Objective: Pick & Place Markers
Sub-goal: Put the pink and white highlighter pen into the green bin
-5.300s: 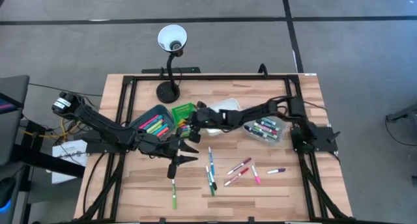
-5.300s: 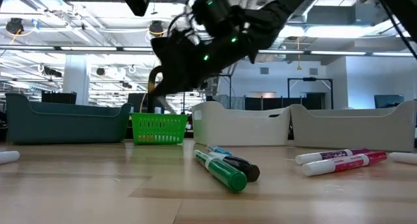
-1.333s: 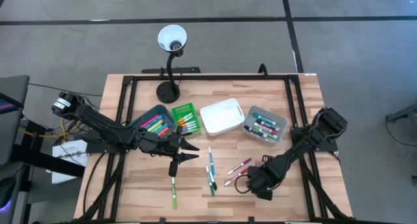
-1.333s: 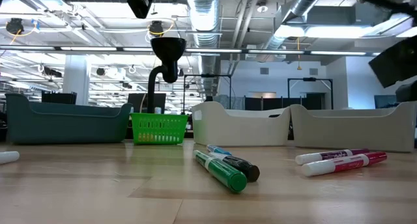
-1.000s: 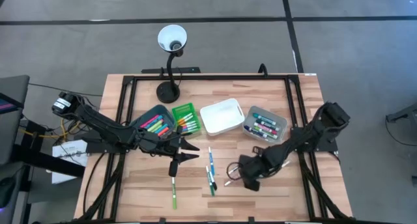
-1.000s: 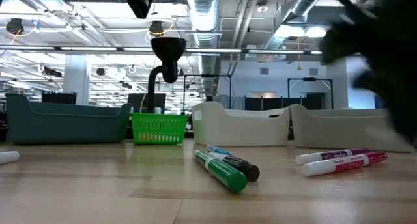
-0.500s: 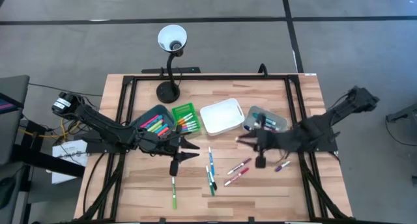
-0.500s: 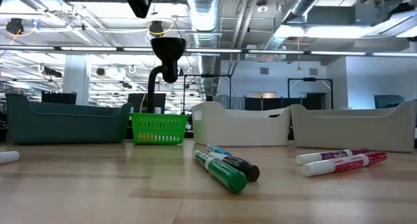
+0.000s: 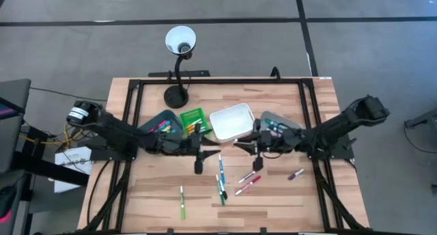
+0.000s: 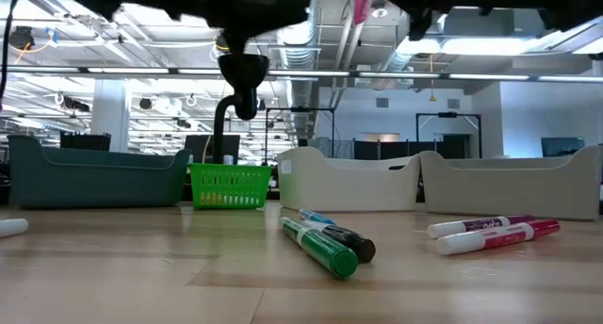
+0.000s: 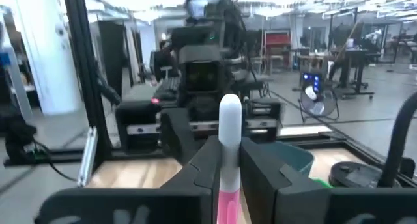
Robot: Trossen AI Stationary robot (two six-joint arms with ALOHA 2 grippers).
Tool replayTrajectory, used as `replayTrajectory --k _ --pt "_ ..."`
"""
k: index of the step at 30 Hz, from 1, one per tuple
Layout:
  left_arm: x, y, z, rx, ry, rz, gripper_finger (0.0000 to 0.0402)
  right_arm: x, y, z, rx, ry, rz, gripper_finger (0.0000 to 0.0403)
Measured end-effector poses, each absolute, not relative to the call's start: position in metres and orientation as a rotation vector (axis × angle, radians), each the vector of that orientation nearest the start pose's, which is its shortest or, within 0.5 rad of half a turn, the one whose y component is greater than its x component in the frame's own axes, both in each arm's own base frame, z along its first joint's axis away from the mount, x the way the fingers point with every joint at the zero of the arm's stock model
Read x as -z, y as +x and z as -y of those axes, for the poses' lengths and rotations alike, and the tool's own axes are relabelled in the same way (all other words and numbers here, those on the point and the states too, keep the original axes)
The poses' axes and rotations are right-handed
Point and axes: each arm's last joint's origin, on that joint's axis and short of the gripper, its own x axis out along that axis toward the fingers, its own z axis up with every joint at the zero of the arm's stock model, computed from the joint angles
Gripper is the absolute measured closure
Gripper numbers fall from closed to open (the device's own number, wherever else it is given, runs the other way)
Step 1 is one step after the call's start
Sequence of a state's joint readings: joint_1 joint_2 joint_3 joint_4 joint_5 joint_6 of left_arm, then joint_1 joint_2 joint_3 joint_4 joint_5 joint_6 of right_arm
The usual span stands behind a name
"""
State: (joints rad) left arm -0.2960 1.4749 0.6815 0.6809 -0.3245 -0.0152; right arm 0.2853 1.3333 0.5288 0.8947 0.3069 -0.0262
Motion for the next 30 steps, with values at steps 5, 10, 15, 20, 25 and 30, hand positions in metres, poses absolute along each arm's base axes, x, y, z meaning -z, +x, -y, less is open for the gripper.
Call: replayTrajectory --k 5,10,15,20,25,30 --pt "-0.215 0.305 0.070 0.010 -0.025 -0.066 0.0287 -0.224 0.277 -0.068 0.005 -0.045 0.043 0.0373" --pt "-0.217 0.312 0.070 0.012 -0.019 -0.042 0.0253 -0.219 0.291 -0.066 0.010 -0.023 0.017 0.0374" --pt "-0.215 0.315 0.072 0.016 -0.013 -0.057 0.0214 -0.214 0.305 -0.065 0.000 -0.027 -0.003 0.0367" --pt "-0.215 0.315 0.072 0.013 -0.023 -0.052 0.0214 -0.215 0.312 -0.066 -0.041 -0.025 0.006 0.0376" --pt "-0.213 0.314 0.073 0.018 -0.040 -0.064 0.0270 -0.219 0.313 -0.067 -0.045 -0.029 0.024 0.0365" --pt "-0.213 0.314 0.072 0.010 -0.071 -0.064 0.0343 -0.219 0.314 -0.064 -0.037 -0.028 0.022 0.0354"
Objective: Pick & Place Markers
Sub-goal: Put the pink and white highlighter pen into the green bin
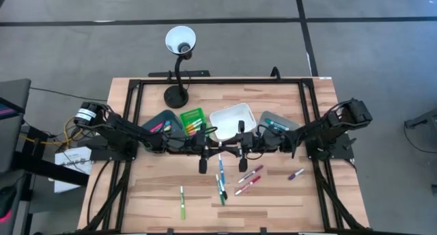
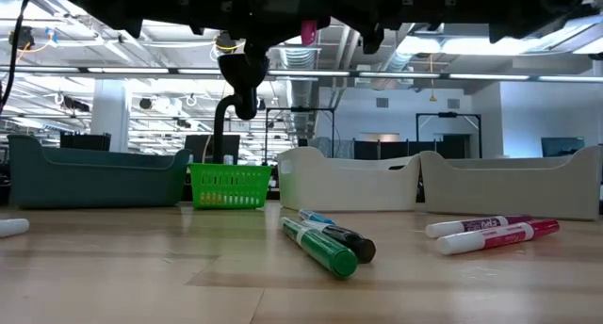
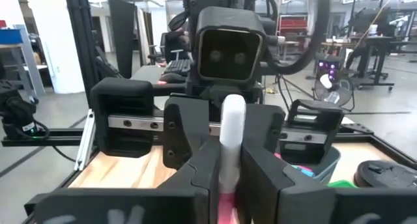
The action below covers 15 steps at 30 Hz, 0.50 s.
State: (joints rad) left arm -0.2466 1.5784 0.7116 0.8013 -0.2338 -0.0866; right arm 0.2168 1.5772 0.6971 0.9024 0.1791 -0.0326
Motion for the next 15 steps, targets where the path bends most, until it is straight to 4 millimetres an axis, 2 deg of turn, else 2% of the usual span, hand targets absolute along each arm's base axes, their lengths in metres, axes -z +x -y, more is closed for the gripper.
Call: replayTrajectory --k 2,8,15 --pt "-0.213 0.314 0.072 0.009 -0.072 -0.064 0.0361 -0.219 0.314 -0.063 -0.034 -0.027 0.022 0.0353" --pt "-0.213 0.314 0.072 -0.018 -0.101 -0.067 0.0361 -0.222 0.312 -0.062 -0.031 -0.030 0.019 0.0352" --pt "-0.212 0.312 0.072 -0.038 -0.128 -0.085 0.0358 -0.246 0.293 -0.060 -0.069 -0.016 -0.020 0.0347"
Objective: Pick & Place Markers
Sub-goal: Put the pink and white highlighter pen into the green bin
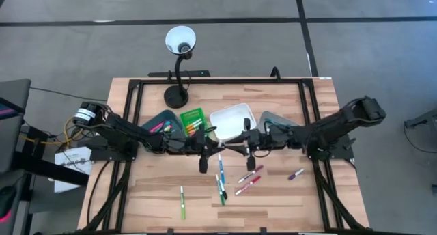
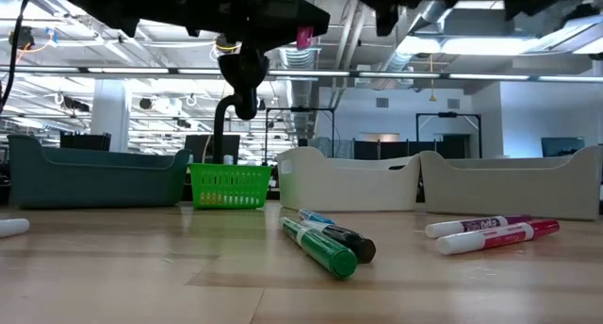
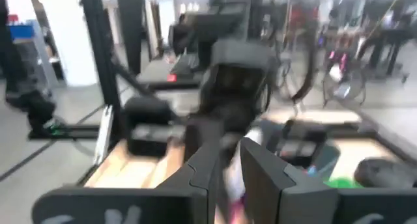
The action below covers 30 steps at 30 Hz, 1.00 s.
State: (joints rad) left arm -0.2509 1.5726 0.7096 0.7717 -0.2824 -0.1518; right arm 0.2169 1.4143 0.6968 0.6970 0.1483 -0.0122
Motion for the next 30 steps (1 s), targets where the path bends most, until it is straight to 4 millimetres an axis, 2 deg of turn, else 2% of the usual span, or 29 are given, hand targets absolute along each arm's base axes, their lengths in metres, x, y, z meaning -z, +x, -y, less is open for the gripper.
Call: replayTrajectory --k 3,6,9,12,15,18,25,30 --pt "-0.221 0.308 0.069 -0.064 -0.127 -0.068 0.0360 -0.244 0.286 -0.058 -0.059 -0.023 -0.121 0.0334" --pt "-0.229 0.295 0.060 -0.198 -0.076 -0.160 0.0357 -0.248 0.280 -0.056 -0.037 -0.030 -0.154 0.0315" --pt "-0.232 0.274 0.038 -0.391 -0.074 -0.325 0.0355 -0.247 0.279 -0.056 -0.030 -0.035 -0.175 0.0292" --pt "-0.230 0.256 0.014 -0.496 -0.143 -0.470 0.0358 -0.245 0.280 -0.056 -0.030 -0.031 -0.183 0.0267" --pt "-0.220 0.247 -0.009 -0.532 -0.205 -0.613 0.0357 -0.239 0.282 -0.055 -0.020 0.011 -0.214 0.0243" --pt "-0.202 0.249 -0.023 -0.529 -0.256 -0.677 0.0351 -0.237 0.284 -0.052 -0.005 0.045 -0.210 0.0225" --pt "-0.160 0.266 -0.037 -0.553 -0.240 -0.819 0.0350 -0.238 0.285 -0.049 0.005 0.049 -0.206 0.0206" --pt "-0.144 0.271 -0.039 -0.558 -0.233 -0.868 0.0315 -0.238 0.285 -0.049 0.003 0.048 -0.208 0.0206"
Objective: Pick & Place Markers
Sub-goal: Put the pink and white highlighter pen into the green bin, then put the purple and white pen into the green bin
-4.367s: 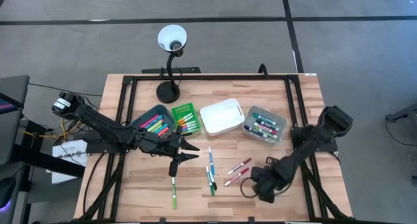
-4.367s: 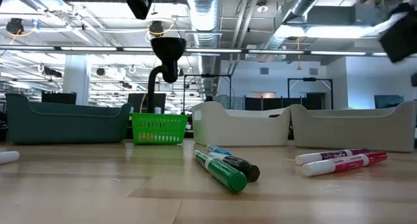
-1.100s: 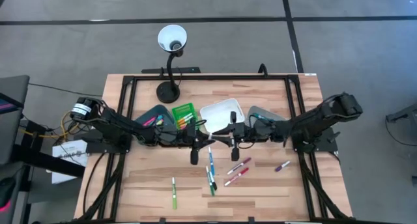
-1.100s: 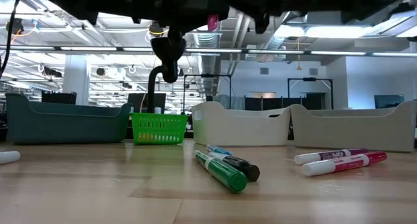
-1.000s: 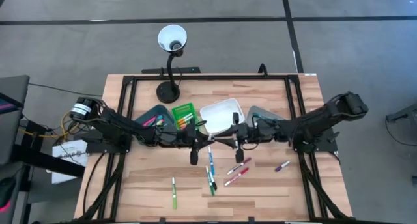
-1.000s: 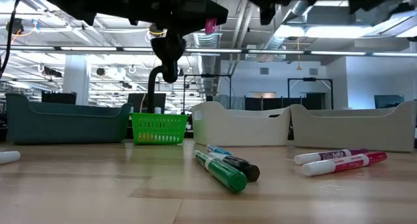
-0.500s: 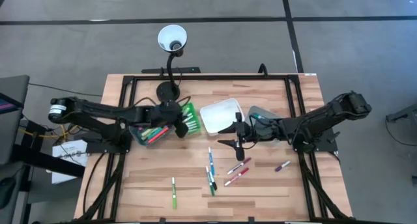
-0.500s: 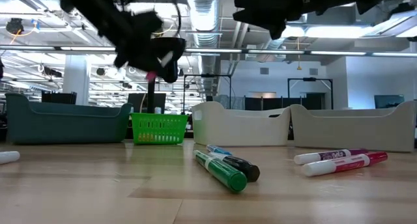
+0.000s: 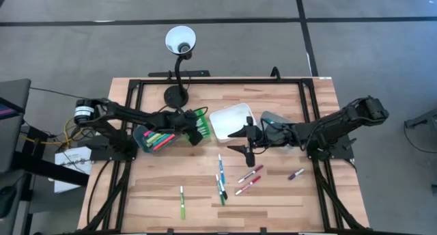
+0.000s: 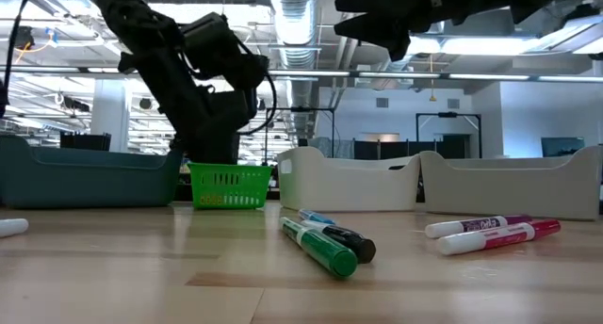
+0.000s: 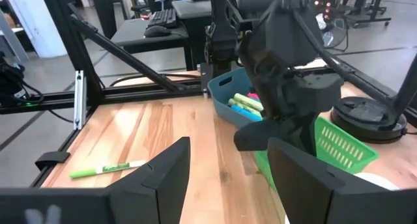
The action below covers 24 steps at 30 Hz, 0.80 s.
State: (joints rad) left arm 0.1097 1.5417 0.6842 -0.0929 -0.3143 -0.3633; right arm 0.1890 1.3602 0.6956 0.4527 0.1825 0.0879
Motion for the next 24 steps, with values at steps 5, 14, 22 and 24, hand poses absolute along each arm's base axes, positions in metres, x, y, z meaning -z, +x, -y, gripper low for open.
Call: replayTrajectory --k 5,14,22,24 --pt "-0.146 0.273 -0.039 -0.558 -0.234 -0.836 0.0278 -0.237 0.285 -0.049 0.004 0.047 -0.213 0.0206" --pt "-0.210 0.265 -0.028 -0.446 -0.184 -0.590 0.0266 -0.255 0.268 -0.073 -0.089 -0.007 -0.365 0.0211" --pt "-0.252 0.257 0.017 -0.202 -0.107 -0.354 0.0286 -0.237 0.227 -0.095 -0.041 0.300 -1.034 0.0208" --pt "-0.255 0.257 0.026 -0.156 -0.061 -0.322 0.0289 -0.230 0.212 -0.098 -0.024 0.345 -1.206 0.0206"
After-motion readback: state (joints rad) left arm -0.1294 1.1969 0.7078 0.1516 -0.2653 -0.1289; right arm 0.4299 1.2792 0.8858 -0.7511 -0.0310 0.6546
